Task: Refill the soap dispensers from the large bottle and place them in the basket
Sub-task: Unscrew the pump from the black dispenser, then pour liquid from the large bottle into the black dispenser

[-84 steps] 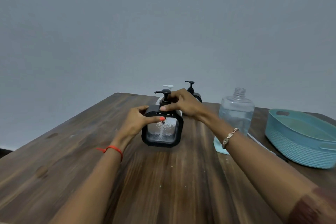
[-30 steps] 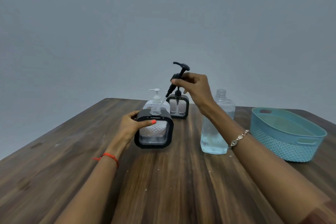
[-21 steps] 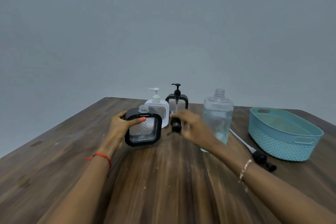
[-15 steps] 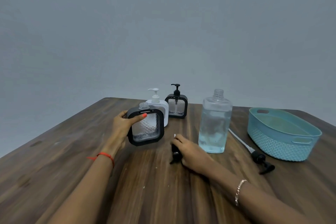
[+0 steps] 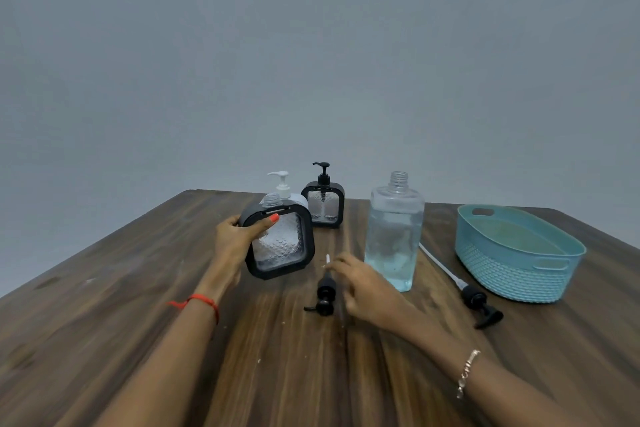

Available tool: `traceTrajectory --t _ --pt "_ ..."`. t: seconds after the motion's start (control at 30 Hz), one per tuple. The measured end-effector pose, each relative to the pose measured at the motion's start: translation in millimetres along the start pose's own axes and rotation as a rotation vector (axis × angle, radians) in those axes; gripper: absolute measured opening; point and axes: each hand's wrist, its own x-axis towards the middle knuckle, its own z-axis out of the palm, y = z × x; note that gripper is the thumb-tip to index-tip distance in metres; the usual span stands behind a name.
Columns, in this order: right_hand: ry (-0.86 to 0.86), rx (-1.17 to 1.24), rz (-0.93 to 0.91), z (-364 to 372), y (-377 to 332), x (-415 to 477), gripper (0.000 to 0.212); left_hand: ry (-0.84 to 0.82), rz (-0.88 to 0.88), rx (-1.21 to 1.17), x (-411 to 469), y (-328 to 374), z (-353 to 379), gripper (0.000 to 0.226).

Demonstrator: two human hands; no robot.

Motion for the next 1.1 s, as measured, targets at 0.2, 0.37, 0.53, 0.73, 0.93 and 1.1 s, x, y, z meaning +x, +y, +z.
traceTrajectory --t 0.2,0.37,0.53,0.73,0.93,1.1 --pt "0.877 0.122 0.077 -61 14 6 0.032 -0.017 0.05 0.025 -1 5 18 0.021" --pt "0.718 0.569 0.433 -86 61 14 0.077 -0.06 0.06 0.022 -6 10 36 0.023" --pt "0.296 0.869 0.392 -76 87 16 0.059 -0.111 0.105 0.014 -11 12 51 0.027" --pt "0.516 0.721 0.556 -61 85 12 0.074 -0.13 0.119 0.073 -14 13 60 0.034" --pt "0.604 0.416 0.497 -76 59 13 0.051 -0.098 0.15 0.189 -17 11 70 0.051" --pt "0.645 0.188 0.402 -96 43 12 0.05 -0.035 0.201 0.245 -24 10 81 0.055"
